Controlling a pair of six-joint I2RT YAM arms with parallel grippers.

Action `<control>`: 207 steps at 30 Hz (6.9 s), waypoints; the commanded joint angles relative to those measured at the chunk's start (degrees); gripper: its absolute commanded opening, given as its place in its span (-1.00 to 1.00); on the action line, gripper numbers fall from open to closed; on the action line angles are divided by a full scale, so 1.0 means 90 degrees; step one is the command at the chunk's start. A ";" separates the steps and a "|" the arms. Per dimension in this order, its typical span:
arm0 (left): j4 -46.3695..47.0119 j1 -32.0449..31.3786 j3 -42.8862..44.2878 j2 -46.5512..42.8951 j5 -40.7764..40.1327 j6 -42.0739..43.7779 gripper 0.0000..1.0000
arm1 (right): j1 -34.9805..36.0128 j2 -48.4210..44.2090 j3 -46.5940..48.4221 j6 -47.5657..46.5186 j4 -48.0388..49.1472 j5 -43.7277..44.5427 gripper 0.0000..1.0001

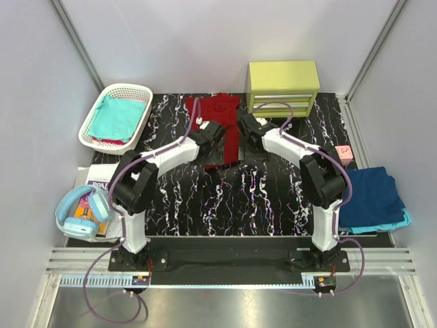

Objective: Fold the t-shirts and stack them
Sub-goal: Fold the folded rectangular tshirt in 1/3 of the way

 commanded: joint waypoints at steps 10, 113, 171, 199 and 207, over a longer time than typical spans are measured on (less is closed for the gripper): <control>-0.0359 0.1163 0.3715 0.1804 0.0545 0.0481 -0.19 | 0.0549 -0.1706 -0.0855 0.0330 0.0020 0.0023 0.44; 0.0410 0.1320 0.3199 0.2089 0.1092 0.0521 -0.60 | 0.1008 -0.2605 -0.2468 0.0877 -0.0224 0.0491 0.25; 0.1082 0.1126 0.0764 -0.0536 0.0868 0.0530 -0.26 | 0.1077 -0.2381 -0.2117 0.0965 -0.0166 0.0696 0.25; 0.1563 0.0636 0.0503 0.0262 0.1502 0.0422 -0.34 | 0.0520 0.1075 0.2171 0.0271 -0.0361 -0.0104 0.20; 0.1193 0.0558 0.0806 0.1296 0.2118 0.0354 -0.45 | 0.0491 0.1799 0.1781 0.0486 -0.0517 -0.0788 0.04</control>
